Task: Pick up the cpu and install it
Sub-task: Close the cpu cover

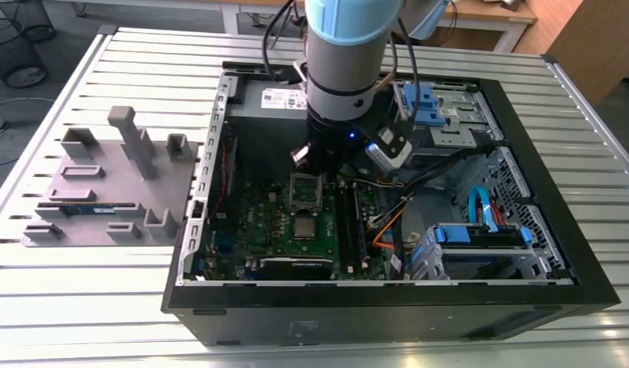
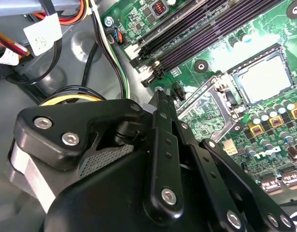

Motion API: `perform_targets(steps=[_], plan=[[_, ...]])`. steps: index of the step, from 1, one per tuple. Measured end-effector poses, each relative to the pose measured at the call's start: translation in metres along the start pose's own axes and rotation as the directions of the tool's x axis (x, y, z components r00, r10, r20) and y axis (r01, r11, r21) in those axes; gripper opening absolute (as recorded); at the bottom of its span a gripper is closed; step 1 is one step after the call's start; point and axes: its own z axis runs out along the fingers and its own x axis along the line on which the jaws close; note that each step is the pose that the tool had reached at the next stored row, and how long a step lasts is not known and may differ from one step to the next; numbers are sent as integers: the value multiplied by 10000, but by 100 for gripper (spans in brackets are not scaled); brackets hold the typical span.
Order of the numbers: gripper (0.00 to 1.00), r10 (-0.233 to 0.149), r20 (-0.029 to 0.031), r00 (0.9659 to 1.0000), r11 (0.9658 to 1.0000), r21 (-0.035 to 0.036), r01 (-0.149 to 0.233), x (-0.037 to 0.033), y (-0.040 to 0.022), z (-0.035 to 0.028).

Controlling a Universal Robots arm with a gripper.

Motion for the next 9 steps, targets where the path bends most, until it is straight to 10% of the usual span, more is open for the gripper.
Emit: perform_targets(steps=[9], plan=[[11,-40,95,9999,10000,39,40,24,12,-21]])
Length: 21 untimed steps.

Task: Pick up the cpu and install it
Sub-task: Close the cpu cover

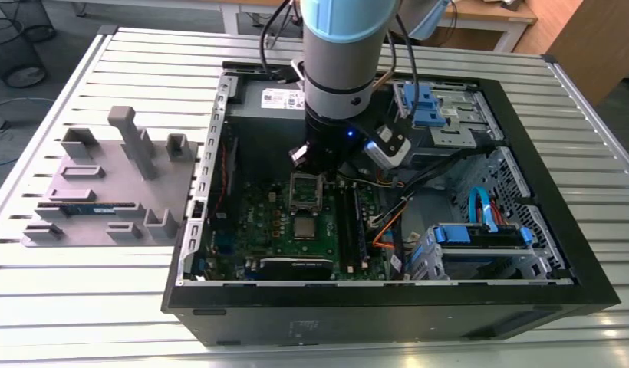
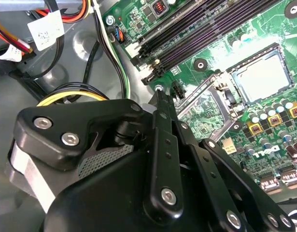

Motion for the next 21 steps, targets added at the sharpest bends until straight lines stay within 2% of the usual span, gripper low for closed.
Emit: perform_targets(steps=[3,11,17,21], plan=[[11,-4,4,10000,10000,2,4,3,2,-9],[11,-54,83,10000,10000,29,54,31,18,-36],[11,-92,153,9998,9999,57,91,40,28,-88],[11,-116,222,9997,9999,86,114,52,37,-120]])
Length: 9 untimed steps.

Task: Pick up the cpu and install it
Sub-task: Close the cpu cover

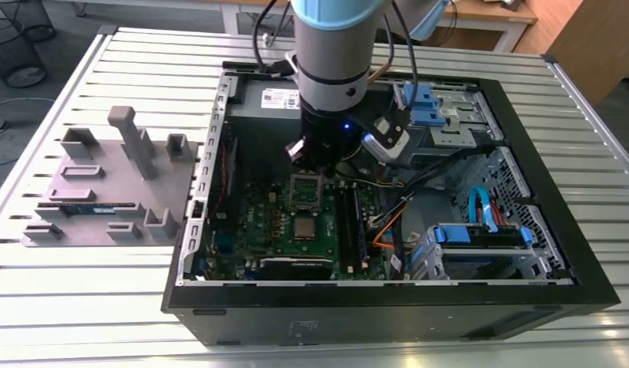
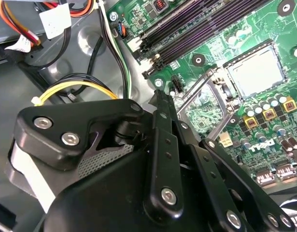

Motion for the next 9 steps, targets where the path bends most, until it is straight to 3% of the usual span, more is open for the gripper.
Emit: perform_targets(steps=[4,9], plan=[[11,-39,65,10000,10000,21,39,10,6,-10],[11,-228,82,9997,9997,16,227,14,8,-13]])
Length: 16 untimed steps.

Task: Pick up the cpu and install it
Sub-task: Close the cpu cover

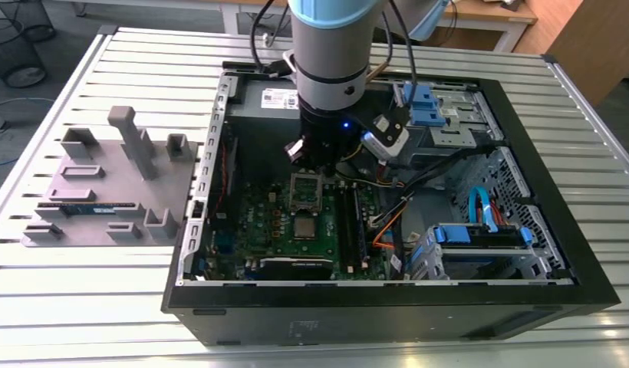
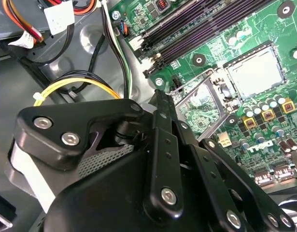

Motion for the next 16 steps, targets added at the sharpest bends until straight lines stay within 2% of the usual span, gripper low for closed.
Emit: perform_targets(steps=[9,13,16], plan=[[11,-282,92,9996,9996,21,282,28,0,-25],[11,-315,82,9995,9995,40,314,35,-24,-54],[11,-327,54,9995,9994,91,326,46,-50,-69]])
